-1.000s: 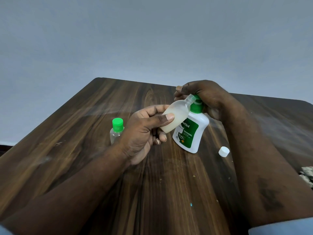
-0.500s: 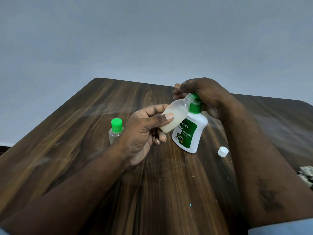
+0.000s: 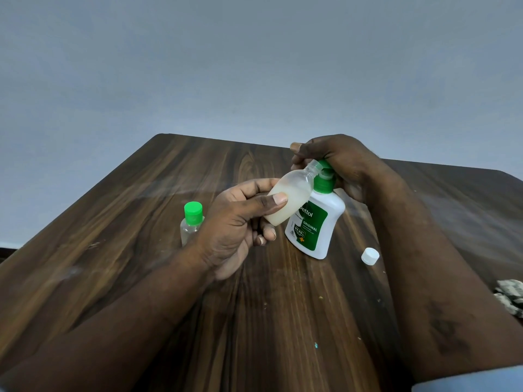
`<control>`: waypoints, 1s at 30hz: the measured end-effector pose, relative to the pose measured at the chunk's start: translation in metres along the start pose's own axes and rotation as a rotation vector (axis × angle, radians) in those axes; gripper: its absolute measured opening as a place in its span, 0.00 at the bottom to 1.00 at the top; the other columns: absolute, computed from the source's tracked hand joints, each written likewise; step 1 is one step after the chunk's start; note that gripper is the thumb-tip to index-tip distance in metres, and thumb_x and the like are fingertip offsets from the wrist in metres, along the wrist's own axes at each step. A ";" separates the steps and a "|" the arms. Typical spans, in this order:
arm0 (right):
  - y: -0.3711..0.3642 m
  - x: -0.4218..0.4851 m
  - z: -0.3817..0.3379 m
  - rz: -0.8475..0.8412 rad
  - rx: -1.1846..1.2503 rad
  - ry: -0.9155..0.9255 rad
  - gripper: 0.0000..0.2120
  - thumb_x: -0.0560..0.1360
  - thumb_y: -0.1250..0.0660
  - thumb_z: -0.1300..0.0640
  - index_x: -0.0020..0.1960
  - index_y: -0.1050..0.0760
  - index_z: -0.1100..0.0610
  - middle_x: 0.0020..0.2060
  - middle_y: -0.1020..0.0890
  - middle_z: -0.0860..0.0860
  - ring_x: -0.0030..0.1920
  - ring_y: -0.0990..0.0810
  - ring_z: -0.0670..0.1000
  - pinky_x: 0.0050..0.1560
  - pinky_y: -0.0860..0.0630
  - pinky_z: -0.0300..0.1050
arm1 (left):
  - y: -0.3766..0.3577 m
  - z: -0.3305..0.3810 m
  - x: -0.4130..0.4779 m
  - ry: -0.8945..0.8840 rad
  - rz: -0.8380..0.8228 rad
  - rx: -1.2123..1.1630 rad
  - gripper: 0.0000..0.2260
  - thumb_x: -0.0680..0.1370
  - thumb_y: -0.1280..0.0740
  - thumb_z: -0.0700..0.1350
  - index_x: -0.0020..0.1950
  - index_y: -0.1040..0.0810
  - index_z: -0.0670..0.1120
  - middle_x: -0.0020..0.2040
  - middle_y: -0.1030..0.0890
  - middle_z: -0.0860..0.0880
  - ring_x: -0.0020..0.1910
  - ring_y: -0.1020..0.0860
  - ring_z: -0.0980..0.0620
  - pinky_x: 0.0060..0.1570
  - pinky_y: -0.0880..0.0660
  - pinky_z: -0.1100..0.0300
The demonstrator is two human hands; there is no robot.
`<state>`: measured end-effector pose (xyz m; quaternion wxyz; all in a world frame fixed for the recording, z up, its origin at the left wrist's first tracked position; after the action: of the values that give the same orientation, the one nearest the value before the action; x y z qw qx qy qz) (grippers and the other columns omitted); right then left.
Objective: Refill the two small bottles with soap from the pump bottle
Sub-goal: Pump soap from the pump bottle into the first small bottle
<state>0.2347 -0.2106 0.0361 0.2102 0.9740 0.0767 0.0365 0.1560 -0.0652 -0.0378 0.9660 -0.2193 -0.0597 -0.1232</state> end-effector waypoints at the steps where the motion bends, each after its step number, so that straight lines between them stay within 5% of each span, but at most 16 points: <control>1: 0.001 0.000 0.001 0.005 -0.020 -0.005 0.11 0.78 0.27 0.51 0.45 0.16 0.58 0.50 0.12 0.59 0.43 0.17 0.53 0.47 0.21 0.48 | 0.000 0.000 0.000 0.001 0.000 0.001 0.18 0.72 0.28 0.44 0.61 0.19 0.41 0.41 0.17 0.43 0.23 0.27 0.55 0.21 0.35 0.66; 11: 0.001 0.001 0.007 0.015 -0.051 -0.043 0.13 0.75 0.25 0.47 0.44 0.15 0.57 0.48 0.13 0.57 0.43 0.19 0.54 0.49 0.24 0.54 | 0.001 -0.003 0.000 0.011 0.009 0.013 0.17 0.73 0.28 0.44 0.60 0.19 0.41 0.40 0.17 0.44 0.23 0.27 0.55 0.21 0.35 0.67; 20: 0.002 -0.002 0.000 0.023 -0.046 -0.031 0.11 0.78 0.28 0.50 0.46 0.17 0.58 0.47 0.13 0.56 0.40 0.18 0.50 0.42 0.23 0.44 | -0.001 0.001 0.000 0.001 0.000 0.005 0.18 0.73 0.29 0.44 0.62 0.20 0.40 0.40 0.17 0.44 0.23 0.27 0.55 0.20 0.35 0.67; 25: 0.002 0.003 0.008 0.037 -0.076 -0.060 0.11 0.73 0.25 0.48 0.40 0.14 0.55 0.53 0.13 0.59 0.44 0.18 0.55 0.49 0.23 0.54 | 0.000 0.000 -0.001 0.001 0.009 0.010 0.19 0.73 0.28 0.44 0.62 0.20 0.39 0.40 0.17 0.43 0.22 0.27 0.55 0.20 0.36 0.67; 30: 0.002 0.005 0.007 0.025 -0.094 -0.052 0.11 0.77 0.26 0.49 0.42 0.15 0.56 0.49 0.12 0.56 0.44 0.18 0.53 0.49 0.23 0.51 | 0.001 -0.002 0.000 0.002 0.011 0.015 0.18 0.72 0.28 0.44 0.61 0.19 0.40 0.40 0.17 0.44 0.22 0.28 0.55 0.20 0.36 0.67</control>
<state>0.2402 -0.2148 0.0308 0.2574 0.9644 0.0574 0.0175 0.1568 -0.0652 -0.0395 0.9684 -0.2121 -0.0586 -0.1176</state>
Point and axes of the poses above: each hand's wrist, its own x-axis towards the middle knuckle, its own y-axis out of the back of the hand, z = x × y, the point moved 10 cm from there along x, towards the middle knuckle
